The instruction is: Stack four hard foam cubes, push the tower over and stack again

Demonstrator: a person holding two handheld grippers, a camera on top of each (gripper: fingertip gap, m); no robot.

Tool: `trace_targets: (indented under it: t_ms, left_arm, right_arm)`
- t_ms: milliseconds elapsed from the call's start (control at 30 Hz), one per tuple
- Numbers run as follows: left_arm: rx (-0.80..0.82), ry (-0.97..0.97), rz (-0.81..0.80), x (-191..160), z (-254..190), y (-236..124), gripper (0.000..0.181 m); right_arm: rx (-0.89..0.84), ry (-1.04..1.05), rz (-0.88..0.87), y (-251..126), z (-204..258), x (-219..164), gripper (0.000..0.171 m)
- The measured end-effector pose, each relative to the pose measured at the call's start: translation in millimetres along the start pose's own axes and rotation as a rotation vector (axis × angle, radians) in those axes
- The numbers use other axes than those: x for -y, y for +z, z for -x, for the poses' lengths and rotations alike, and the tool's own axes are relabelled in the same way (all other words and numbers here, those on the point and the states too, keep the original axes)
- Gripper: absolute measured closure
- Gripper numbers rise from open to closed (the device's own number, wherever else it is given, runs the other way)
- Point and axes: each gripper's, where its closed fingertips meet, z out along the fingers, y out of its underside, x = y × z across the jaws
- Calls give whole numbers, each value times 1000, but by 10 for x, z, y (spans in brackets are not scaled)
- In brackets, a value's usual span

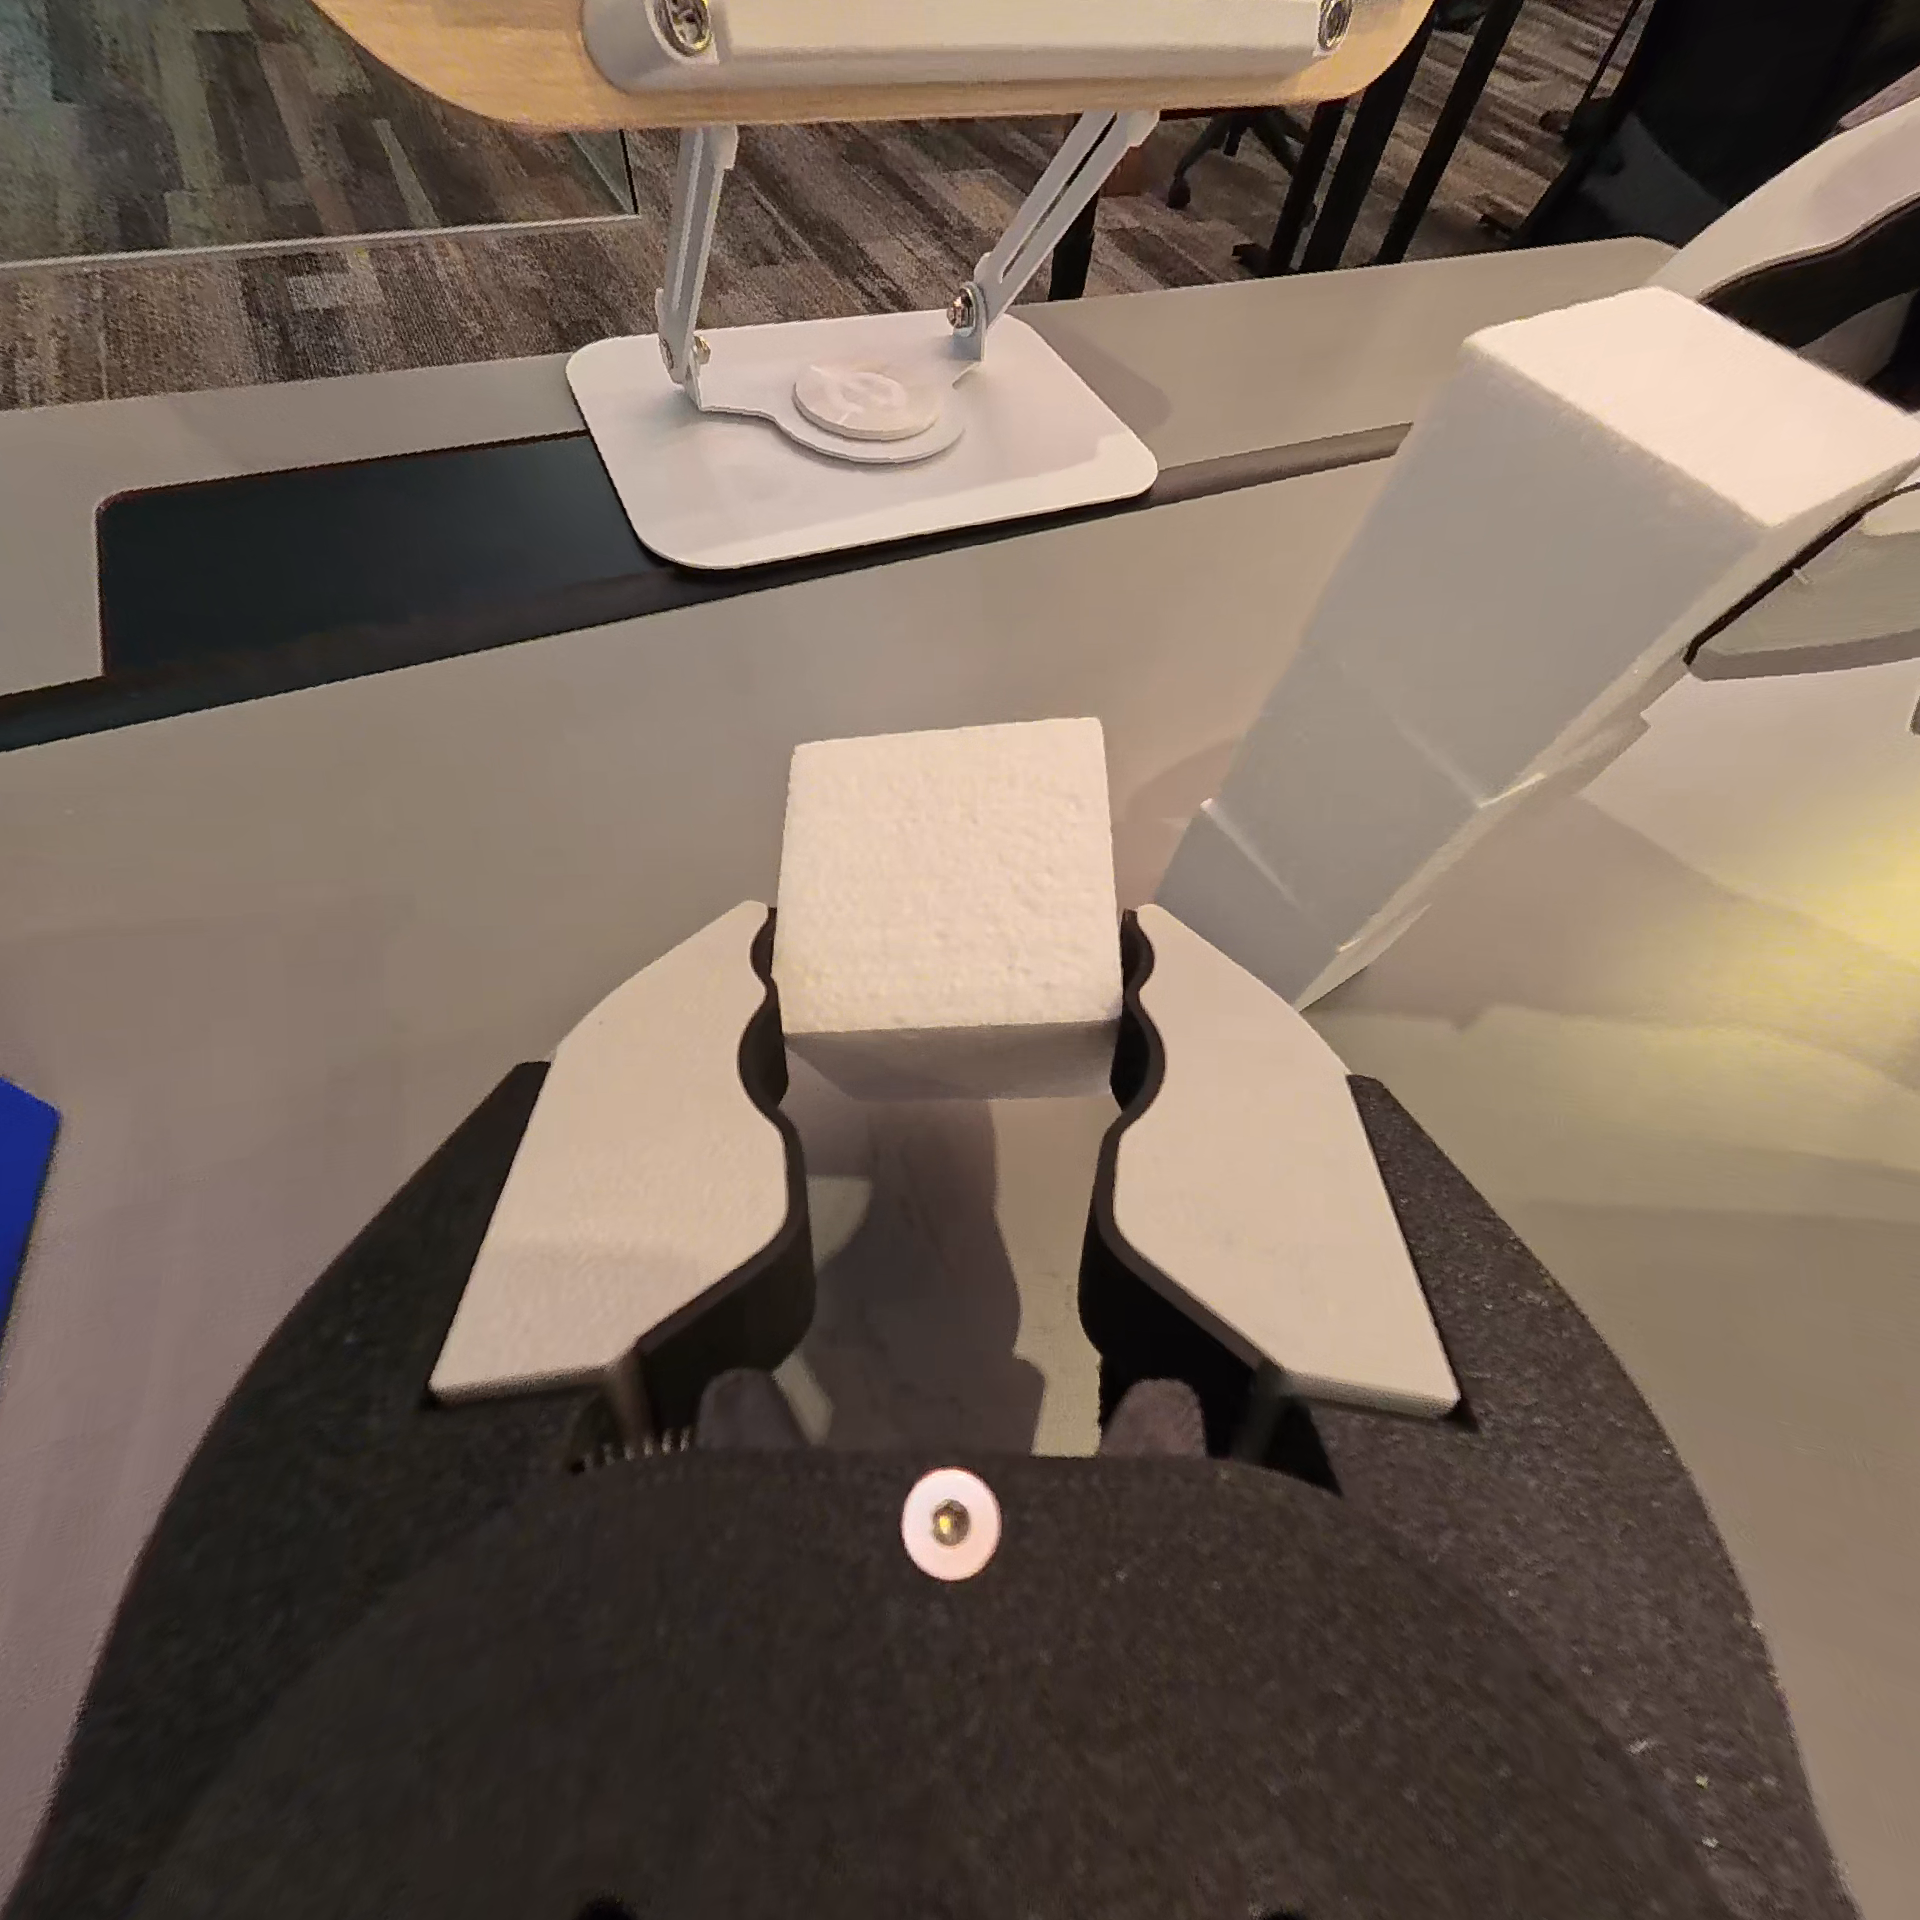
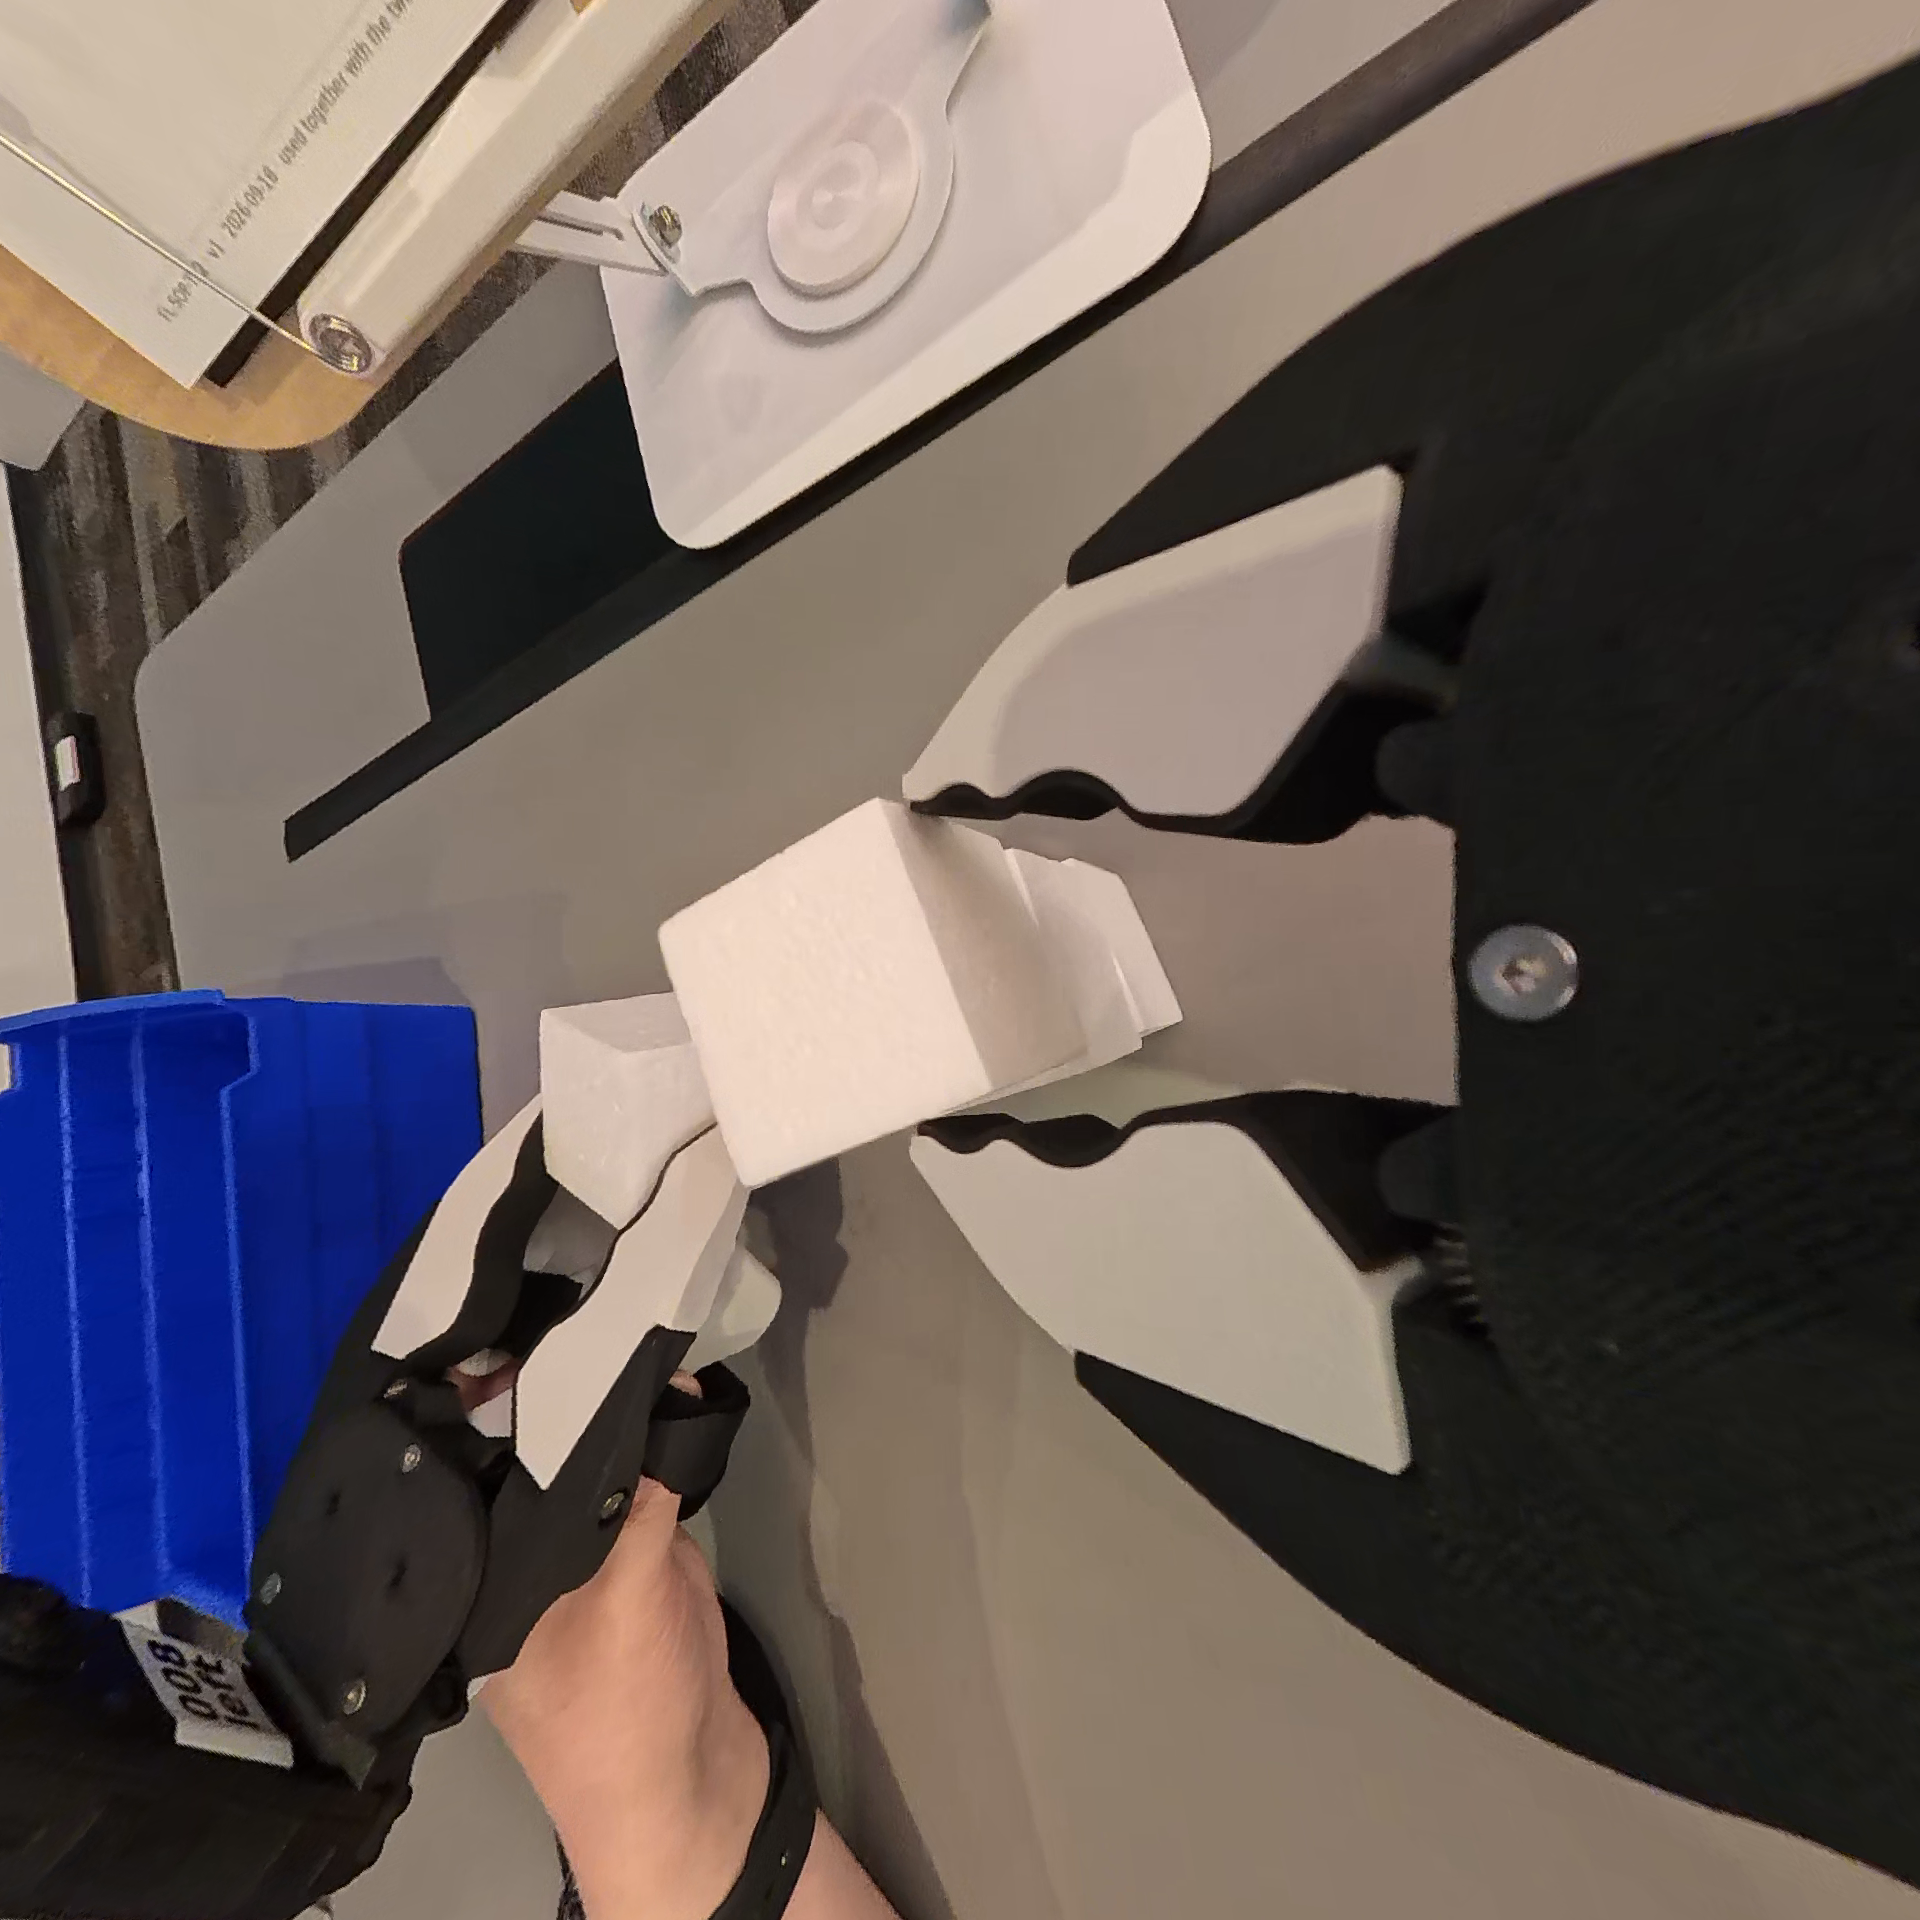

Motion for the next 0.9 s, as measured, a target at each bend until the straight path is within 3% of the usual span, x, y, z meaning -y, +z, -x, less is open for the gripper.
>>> trace_targets:
  t_ms: [300, 467, 667, 800, 900]
  left_arm:
    - [3, 17, -43, 138, 10, -132, 120]
    - [-194, 40, -187, 699, -332, -454, 120]
    - [-453, 372, -103, 1264, -1027, -471, 120]
    - [-608, 567, 24, 1287, -1251, -296, 120]
    - [-609, 654, 101, 1231, -1183, -164, 120]
  right_arm:
    - [-14, -71, -10, -126, 58, 89, 92]
    - [8, -111, -109, -557, 91, 318, 90]
    - [-5, -31, -207, -970, -183, 307, 90]
    - [2, 52, -237, -1110, -337, 213, 90]
    - [-2, 75, -263, -1173, -404, 202, 90]
